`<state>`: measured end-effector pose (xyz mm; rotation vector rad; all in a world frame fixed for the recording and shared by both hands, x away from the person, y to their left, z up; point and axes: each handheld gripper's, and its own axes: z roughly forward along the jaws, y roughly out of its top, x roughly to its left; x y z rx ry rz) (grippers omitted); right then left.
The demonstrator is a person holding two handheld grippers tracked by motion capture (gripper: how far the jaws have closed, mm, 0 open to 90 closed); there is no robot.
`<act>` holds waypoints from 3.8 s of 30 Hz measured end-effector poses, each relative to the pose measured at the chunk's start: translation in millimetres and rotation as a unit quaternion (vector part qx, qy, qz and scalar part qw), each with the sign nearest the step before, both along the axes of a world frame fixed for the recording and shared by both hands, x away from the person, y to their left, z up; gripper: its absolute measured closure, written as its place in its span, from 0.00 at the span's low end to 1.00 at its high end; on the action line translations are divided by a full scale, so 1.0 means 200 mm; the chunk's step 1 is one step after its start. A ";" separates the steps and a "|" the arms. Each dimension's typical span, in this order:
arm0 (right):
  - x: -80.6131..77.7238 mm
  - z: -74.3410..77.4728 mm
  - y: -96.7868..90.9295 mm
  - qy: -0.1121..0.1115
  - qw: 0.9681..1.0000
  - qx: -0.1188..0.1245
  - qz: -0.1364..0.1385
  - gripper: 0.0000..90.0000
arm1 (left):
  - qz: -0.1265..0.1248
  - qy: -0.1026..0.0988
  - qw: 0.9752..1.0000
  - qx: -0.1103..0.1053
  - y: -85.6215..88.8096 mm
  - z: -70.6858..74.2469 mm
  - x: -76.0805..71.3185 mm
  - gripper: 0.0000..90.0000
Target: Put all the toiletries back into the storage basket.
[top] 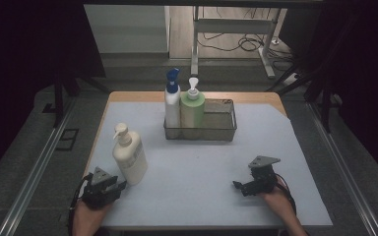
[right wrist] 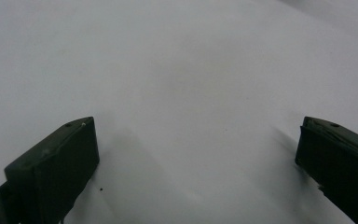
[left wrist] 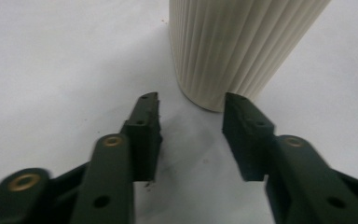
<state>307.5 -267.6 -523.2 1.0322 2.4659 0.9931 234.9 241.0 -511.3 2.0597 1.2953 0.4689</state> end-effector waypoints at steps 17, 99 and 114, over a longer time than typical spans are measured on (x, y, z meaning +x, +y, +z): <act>0.00 0.00 0.00 -0.001 1.000 0.001 0.000 0.00 | -0.004 -0.003 1.000 -0.007 0.06 0.06 0.15 0.99; 0.00 0.00 0.00 -0.001 1.000 0.001 -0.001 0.00 | -0.122 0.016 0.992 -0.023 -0.44 0.01 0.29 0.99; 0.00 0.00 0.00 -0.001 1.000 0.001 -0.001 0.00 | -0.153 0.025 0.988 -0.018 -0.53 0.01 0.25 0.99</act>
